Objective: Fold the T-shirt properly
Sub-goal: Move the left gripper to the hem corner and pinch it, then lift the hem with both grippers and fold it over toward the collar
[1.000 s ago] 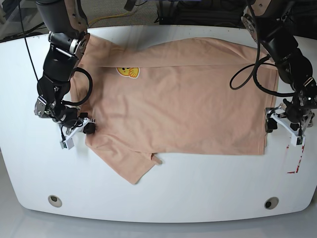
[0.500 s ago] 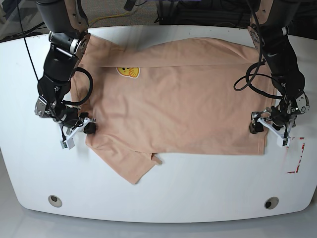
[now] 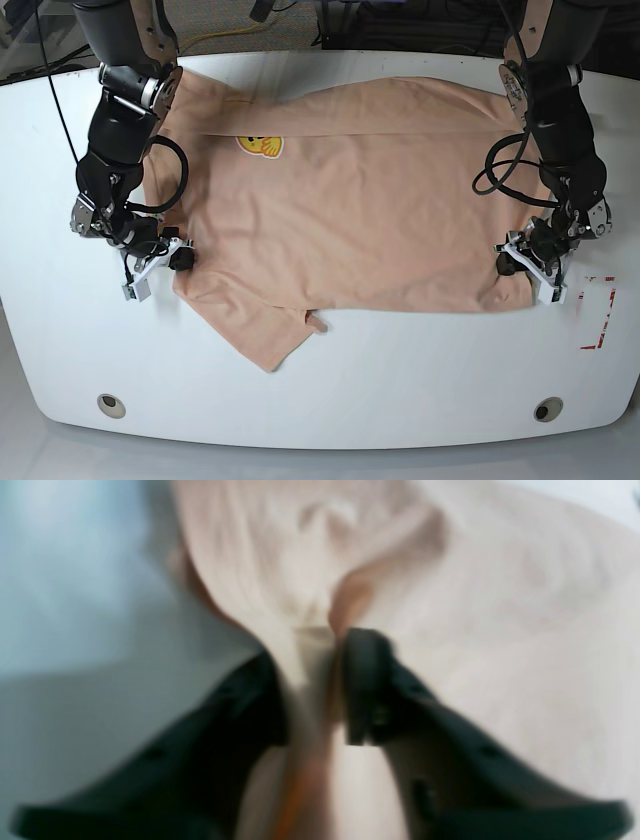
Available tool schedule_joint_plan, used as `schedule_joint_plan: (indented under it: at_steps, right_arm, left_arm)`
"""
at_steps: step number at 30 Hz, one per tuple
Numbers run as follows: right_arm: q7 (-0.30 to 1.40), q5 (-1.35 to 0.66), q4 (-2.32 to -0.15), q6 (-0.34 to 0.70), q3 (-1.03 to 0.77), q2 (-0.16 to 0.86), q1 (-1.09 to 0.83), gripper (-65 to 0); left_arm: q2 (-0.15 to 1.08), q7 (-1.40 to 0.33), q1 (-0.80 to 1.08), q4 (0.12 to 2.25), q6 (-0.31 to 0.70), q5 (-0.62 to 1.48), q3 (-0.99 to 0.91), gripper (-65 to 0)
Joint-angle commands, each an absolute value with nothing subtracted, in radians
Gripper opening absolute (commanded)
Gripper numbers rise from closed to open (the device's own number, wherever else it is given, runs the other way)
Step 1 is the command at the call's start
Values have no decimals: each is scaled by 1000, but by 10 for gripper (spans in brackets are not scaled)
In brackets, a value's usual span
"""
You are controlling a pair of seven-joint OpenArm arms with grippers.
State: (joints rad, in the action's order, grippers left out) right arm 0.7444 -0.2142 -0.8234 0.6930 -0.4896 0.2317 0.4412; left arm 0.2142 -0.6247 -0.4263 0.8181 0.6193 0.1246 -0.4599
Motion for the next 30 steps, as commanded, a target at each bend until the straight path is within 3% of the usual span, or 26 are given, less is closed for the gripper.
schedule_joint_plan:
  at_steps: [1,15,21,30]
  right_arm:
    - [750,-214,-837,698,-490,245,463,-623]
    - [754,-206,-928,698,-483,246,479,-629]
    - [788,-203,-931,698,-460,265,604,-629]
    - [886,-214,-932,698,-326,340,905,-629]
  left_arm:
    - [220,-639,-437,814,625,108,-456,-649]
    - [214,-716,-390,1136,630,113,-458,-650]
    - [213,-765,-412,1337,630,114,-456,-650]
    - [222,-980,-570,1633,631,114,-458,-650]
